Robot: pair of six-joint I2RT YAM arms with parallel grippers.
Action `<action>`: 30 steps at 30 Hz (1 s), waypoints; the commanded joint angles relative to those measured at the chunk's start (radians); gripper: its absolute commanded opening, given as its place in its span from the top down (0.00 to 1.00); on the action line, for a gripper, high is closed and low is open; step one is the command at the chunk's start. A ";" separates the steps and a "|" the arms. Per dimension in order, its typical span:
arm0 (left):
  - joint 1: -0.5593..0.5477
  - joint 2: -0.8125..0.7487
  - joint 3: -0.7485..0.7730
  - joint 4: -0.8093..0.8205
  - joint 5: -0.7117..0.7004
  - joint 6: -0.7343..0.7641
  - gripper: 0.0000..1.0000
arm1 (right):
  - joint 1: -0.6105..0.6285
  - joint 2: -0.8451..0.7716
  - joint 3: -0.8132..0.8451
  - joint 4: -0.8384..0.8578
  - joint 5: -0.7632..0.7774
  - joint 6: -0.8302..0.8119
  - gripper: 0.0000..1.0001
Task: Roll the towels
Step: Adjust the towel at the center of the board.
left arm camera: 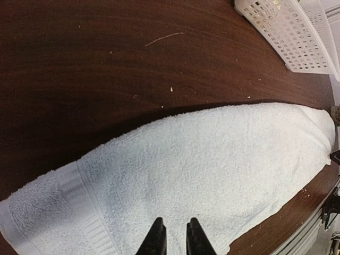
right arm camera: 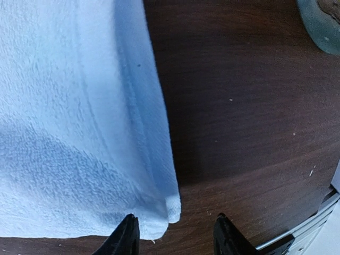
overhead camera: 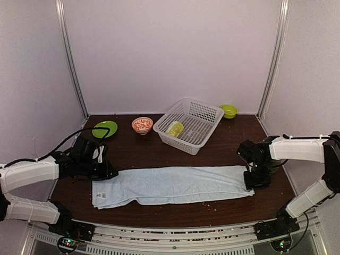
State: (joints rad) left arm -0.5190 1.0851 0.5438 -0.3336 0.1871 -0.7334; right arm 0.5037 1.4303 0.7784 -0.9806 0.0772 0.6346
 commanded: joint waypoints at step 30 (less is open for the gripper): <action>-0.342 0.123 -0.111 -0.140 -0.219 -0.284 0.98 | 0.288 0.100 -0.128 0.480 -0.022 0.134 0.53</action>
State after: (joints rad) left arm -0.8577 1.2106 0.4885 -0.4641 -0.0284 -0.9783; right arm 0.8062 1.5208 0.7448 -0.5011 0.0879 0.7403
